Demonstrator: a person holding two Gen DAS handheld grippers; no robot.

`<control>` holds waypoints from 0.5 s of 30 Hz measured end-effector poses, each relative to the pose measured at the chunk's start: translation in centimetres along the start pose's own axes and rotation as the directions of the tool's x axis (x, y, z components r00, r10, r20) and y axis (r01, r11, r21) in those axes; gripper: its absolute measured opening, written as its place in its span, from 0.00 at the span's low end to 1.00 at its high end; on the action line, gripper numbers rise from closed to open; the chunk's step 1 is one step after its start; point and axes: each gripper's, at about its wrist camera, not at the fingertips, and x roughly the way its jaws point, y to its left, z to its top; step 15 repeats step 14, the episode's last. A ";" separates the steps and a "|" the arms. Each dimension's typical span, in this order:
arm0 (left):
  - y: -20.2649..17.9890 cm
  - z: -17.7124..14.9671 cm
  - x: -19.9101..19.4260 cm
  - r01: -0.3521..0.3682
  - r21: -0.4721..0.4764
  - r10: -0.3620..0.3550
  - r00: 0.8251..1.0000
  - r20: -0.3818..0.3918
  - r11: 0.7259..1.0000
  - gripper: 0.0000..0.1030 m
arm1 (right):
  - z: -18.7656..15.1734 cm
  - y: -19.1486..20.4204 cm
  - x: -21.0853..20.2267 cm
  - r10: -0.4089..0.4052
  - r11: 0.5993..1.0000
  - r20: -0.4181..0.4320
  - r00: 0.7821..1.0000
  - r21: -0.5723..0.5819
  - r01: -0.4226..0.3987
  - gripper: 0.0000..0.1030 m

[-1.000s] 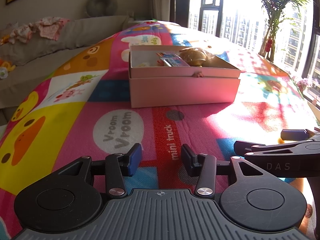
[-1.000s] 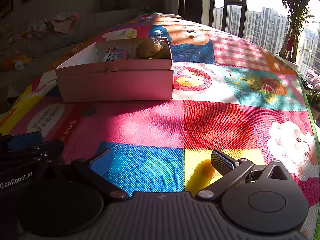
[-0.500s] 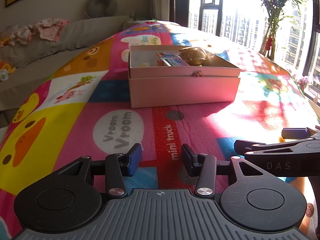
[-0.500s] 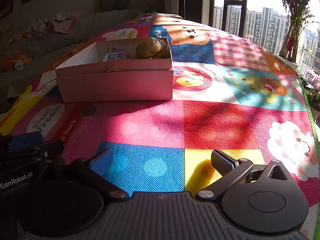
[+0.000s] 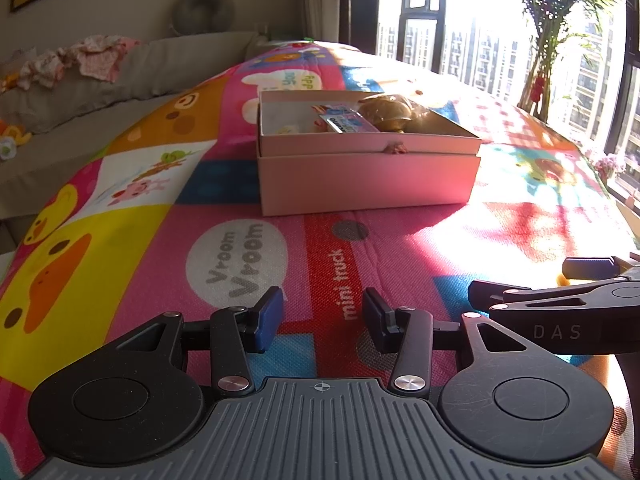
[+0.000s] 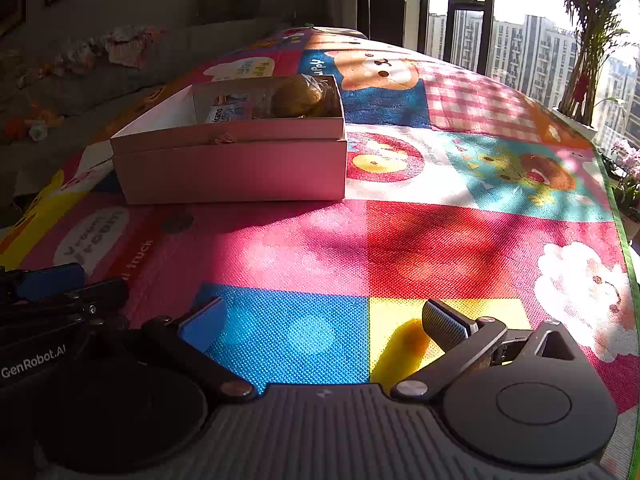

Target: Organize objects

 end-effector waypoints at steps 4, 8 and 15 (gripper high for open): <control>0.0 0.0 0.0 0.002 0.000 -0.002 1.000 0.000 1.000 0.48 | 0.0 0.0 0.0 0.000 1.000 0.000 1.000 0.000 0.000 1.00; 0.0 0.0 0.0 0.001 0.003 -0.001 1.000 0.000 1.000 0.48 | 0.0 0.0 0.0 0.000 1.000 0.000 1.000 0.000 0.000 1.00; 0.1 0.0 0.0 0.005 0.001 -0.005 1.000 0.000 1.000 0.48 | 0.0 0.0 0.0 0.000 1.000 0.000 1.000 0.000 0.000 1.00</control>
